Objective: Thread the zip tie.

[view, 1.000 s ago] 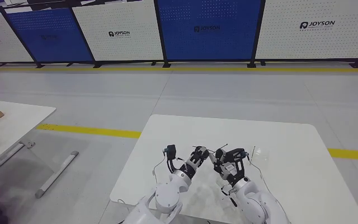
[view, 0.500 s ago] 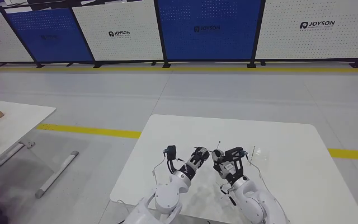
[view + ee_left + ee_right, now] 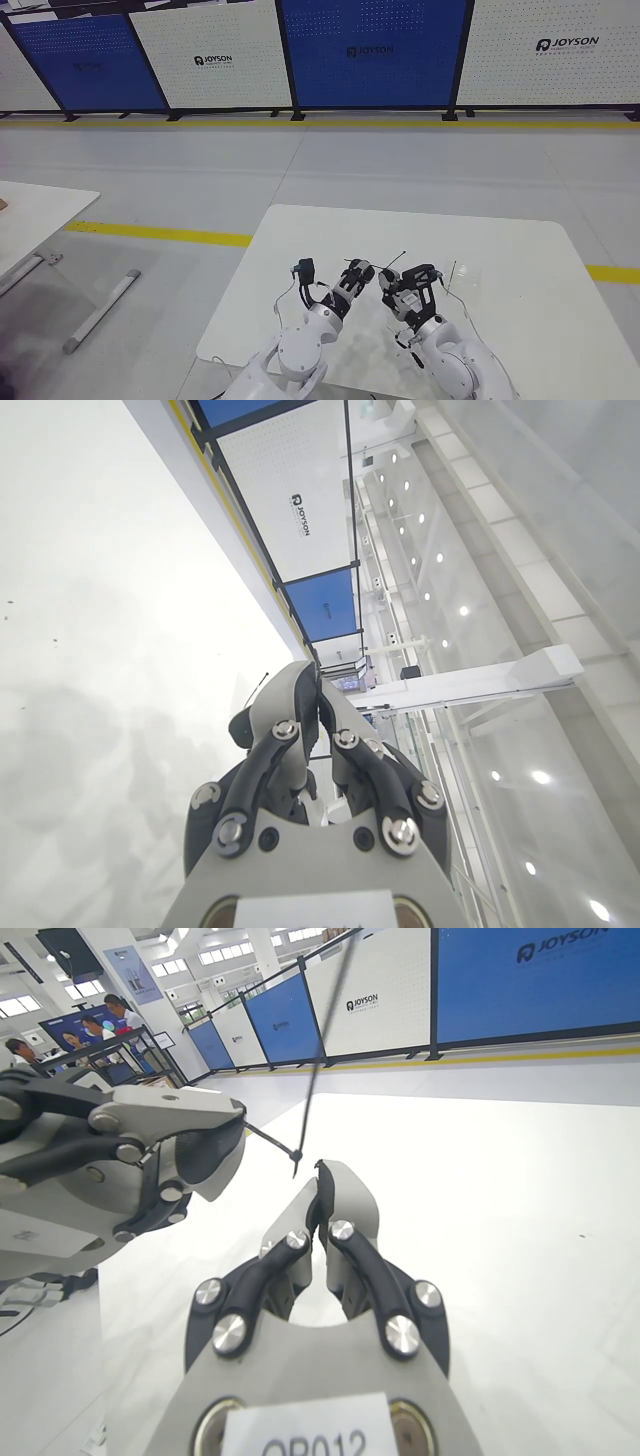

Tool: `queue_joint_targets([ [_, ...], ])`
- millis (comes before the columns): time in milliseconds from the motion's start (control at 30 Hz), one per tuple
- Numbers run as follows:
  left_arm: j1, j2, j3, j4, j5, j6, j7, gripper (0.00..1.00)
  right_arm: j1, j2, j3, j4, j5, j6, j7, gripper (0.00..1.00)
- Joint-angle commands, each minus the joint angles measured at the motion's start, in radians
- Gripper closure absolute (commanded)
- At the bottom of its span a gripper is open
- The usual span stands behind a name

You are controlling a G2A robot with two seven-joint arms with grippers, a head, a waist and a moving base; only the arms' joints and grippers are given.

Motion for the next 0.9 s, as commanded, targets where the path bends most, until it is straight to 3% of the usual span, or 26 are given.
queue_joint_targets([
  [0, 0.0, 0.0, 0.0, 0.0, -0.002, -0.004, 0.002, 1.0, 0.001, 0.001, -0.001, 0.001, 0.001, -0.002, 0.0, 1.0],
  [200, -0.004, -0.002, 0.0, 0.005, -0.004, -0.005, 0.007, 1.0, 0.0, 0.005, 0.002, 0.003, 0.007, -0.018, 0.003, 1.0],
  [267, -0.007, -0.003, 0.002, 0.007, -0.003, 0.0, 0.006, 1.0, -0.005, 0.007, 0.004, -0.002, 0.004, -0.024, -0.001, 0.72],
  [367, -0.01, -0.004, 0.006, 0.01, -0.001, 0.004, 0.005, 1.0, -0.008, 0.009, 0.011, -0.008, 0.005, -0.019, -0.004, 0.69],
  [567, -0.014, -0.005, 0.011, 0.012, 0.002, 0.015, 0.006, 1.0, -0.012, 0.013, 0.017, -0.022, 0.004, -0.007, -0.003, 0.71],
  [633, -0.015, -0.005, 0.011, 0.012, 0.003, 0.017, 0.006, 1.0, -0.011, 0.014, 0.016, -0.026, 0.003, -0.002, -0.001, 0.76],
  [867, -0.012, -0.005, 0.01, 0.014, 0.012, 0.022, 0.002, 1.0, -0.008, 0.015, 0.008, -0.04, -0.012, 0.022, 0.001, 0.75],
])
